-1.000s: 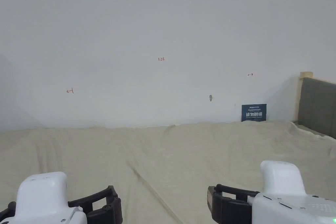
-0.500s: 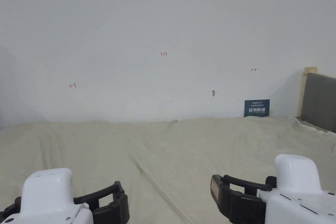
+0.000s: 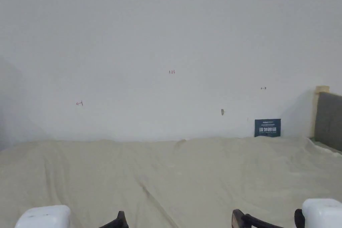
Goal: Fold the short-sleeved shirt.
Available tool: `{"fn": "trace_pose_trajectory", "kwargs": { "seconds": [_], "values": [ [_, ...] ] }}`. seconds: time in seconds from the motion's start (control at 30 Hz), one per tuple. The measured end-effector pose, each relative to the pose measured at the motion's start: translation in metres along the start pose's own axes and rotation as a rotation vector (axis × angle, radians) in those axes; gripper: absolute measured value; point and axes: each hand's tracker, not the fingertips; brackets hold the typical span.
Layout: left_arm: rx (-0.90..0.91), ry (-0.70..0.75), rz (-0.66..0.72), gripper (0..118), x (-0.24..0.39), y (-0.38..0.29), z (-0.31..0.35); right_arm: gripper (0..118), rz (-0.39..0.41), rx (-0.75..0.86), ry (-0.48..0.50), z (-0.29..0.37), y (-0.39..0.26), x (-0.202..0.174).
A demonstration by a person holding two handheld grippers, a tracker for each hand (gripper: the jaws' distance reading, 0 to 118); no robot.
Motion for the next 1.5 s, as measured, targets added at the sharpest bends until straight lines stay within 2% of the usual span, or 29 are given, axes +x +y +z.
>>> {"fn": "trace_pose_trajectory", "kwargs": {
  "seconds": [0.13,0.5,0.77,0.9,1.4,1.5],
  "values": [
    [0.013,0.017,0.003,118,-0.002,0.004,0.002,105,-0.022,0.024,0.005,0.003,0.001,0.005],
    [0.022,0.006,-0.010,118,0.000,0.002,0.002,105,0.000,0.053,-0.050,0.001,0.002,0.004],
    [0.022,-0.007,-0.008,118,0.000,-0.001,0.003,105,0.028,0.063,-0.078,0.001,-0.005,0.006],
    [0.030,-0.002,-0.008,118,0.000,-0.002,0.004,105,0.081,0.080,-0.105,0.002,-0.008,0.000],
    [0.017,-0.017,-0.009,118,-0.002,-0.007,0.002,105,0.064,0.061,-0.105,-0.003,-0.011,0.002],
    [0.022,-0.012,-0.012,118,-0.001,-0.009,0.001,105,0.035,0.063,-0.112,-0.004,-0.010,0.003]
  ]
}}
